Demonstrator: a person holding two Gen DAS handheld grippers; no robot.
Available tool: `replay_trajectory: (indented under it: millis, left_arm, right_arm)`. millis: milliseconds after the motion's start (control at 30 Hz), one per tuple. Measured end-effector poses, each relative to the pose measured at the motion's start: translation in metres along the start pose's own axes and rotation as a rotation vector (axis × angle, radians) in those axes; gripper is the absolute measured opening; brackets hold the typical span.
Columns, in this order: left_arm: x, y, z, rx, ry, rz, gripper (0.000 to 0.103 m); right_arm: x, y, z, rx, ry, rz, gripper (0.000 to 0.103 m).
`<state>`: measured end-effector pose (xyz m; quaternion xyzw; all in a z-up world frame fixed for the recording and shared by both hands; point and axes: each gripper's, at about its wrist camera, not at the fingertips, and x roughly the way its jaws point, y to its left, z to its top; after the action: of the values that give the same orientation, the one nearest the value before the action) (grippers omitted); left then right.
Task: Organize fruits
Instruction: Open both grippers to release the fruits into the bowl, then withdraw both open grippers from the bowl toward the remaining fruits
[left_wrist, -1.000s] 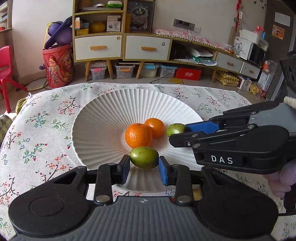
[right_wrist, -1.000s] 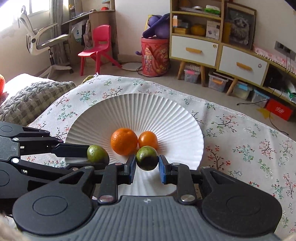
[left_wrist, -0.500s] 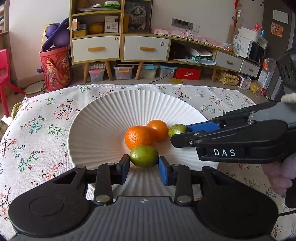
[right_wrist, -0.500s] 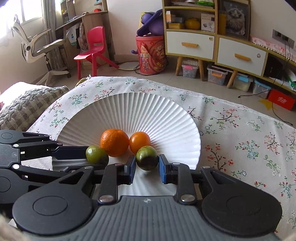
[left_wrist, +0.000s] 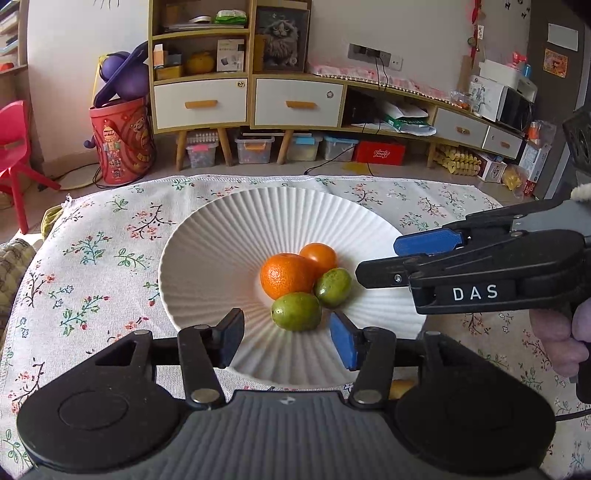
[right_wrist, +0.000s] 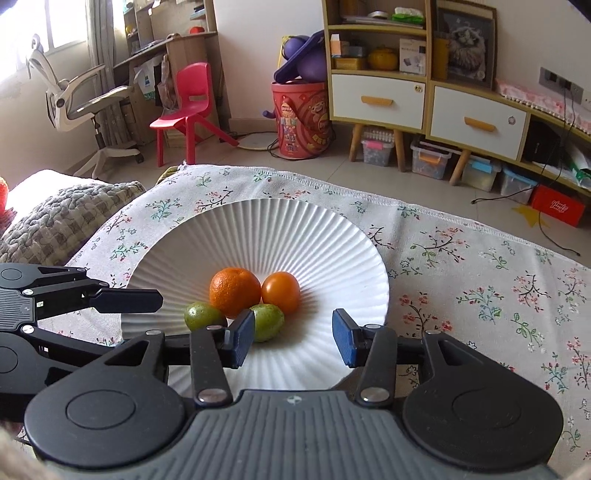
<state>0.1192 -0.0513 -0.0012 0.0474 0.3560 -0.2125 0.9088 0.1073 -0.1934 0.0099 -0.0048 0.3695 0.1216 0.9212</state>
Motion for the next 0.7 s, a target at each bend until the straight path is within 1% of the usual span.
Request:
replay_trajectory:
  millis: [133,200,267,333,400,567,700]
  left_arm:
    - [-0.013,0.005,0.000,-0.016,-0.018,0.009,0.051]
    - [-0.021,0.007,0.000,-0.020,-0.028,0.015,0.055]
    - [-0.028,0.009,-0.002,-0.024,-0.035,0.019,0.060]
    - [-0.036,0.010,-0.006,-0.026,-0.044,0.023,0.068]
    - [-0.042,0.010,-0.010,-0.026,-0.046,0.027,0.071]
    - [-0.057,0.013,-0.023,-0.034,-0.046,0.035,0.080]
    - [-0.067,0.016,-0.034,-0.045,-0.048,0.054,0.087]
  right_arm:
    - [-0.009,0.002,-0.001,-0.011,-0.014,-0.008,0.054]
    - [-0.014,0.003,-0.002,-0.019,-0.021,-0.013,0.057]
    - [-0.020,0.004,-0.004,-0.026,-0.029,-0.017,0.062]
    - [-0.025,0.006,-0.007,-0.032,-0.036,-0.020,0.066]
    - [-0.031,0.006,-0.009,-0.036,-0.044,-0.023,0.069]
    - [-0.045,0.011,-0.018,-0.042,-0.058,-0.040,0.084]
    - [-0.053,0.014,-0.025,-0.054,-0.062,-0.045,0.091]
